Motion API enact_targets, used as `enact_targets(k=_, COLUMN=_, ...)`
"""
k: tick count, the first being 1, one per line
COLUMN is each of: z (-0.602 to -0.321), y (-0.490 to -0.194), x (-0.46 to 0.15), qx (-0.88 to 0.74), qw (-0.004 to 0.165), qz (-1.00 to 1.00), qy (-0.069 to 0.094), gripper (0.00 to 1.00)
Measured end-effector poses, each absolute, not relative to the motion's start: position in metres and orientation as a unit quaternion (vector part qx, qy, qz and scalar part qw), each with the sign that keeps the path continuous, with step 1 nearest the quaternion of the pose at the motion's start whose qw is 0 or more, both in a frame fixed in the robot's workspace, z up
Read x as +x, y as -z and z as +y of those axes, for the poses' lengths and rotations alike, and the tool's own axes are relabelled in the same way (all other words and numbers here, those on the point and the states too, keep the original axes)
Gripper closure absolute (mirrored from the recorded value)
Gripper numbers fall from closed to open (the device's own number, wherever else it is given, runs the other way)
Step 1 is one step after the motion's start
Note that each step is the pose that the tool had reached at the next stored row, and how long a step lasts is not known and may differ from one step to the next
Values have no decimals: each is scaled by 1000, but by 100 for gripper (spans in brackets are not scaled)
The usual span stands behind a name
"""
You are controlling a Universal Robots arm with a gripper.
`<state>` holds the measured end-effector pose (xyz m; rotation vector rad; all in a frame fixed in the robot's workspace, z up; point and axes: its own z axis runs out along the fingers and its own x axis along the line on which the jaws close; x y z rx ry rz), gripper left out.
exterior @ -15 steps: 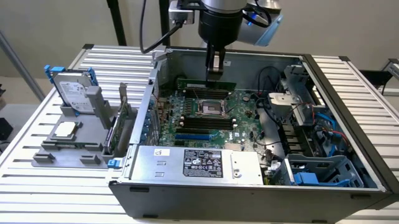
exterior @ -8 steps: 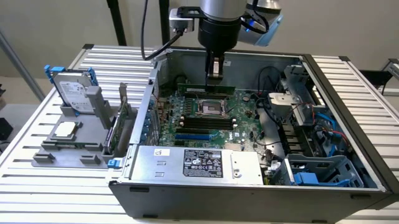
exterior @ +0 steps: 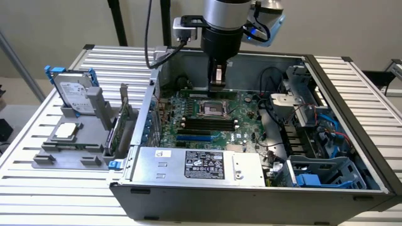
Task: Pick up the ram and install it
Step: 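Insert the ram into the slot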
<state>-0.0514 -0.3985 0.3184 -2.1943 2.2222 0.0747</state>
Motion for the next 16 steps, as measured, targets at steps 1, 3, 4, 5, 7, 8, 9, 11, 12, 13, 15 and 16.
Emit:
enact_targets(k=1, z=-398, y=-317, x=-50, qx=-703, qw=9, qz=711, qy=-24, gripper=87)
enact_targets(k=3, z=-398, y=-313, x=-49, qx=-703, qw=9, qz=711, qy=-24, gripper=87)
enact_targets(k=4, z=-398, y=-311, x=-48, qx=-703, qw=9, qz=711, qy=-24, gripper=87)
enact_targets(k=5, z=-398, y=-309, x=-48, qx=-703, qw=9, qz=711, qy=-24, gripper=87)
enact_targets(k=7, z=-399, y=-306, x=-47, qx=-703, qw=9, qz=711, qy=-24, gripper=87)
enact_targets(k=8, z=-399, y=-304, x=-47, qx=-703, qw=9, qz=711, qy=-24, gripper=87)
enact_targets(k=9, z=-399, y=-302, x=-47, qx=-703, qw=9, qz=711, qy=-24, gripper=87)
enact_targets(k=11, z=-399, y=-298, x=-47, qx=-703, qw=9, qz=711, qy=-24, gripper=87)
enact_targets(k=12, z=-399, y=-297, x=-47, qx=-703, qw=9, qz=711, qy=-24, gripper=87)
enact_targets(k=13, z=-399, y=-295, x=-46, qx=-703, qw=9, qz=711, qy=-24, gripper=87)
enact_targets(k=15, z=-400, y=-291, x=-46, qx=-703, qw=9, qz=711, qy=-24, gripper=87)
enact_targets(k=16, z=-400, y=-289, x=-46, qx=-703, qw=9, qz=710, qy=-24, gripper=87)
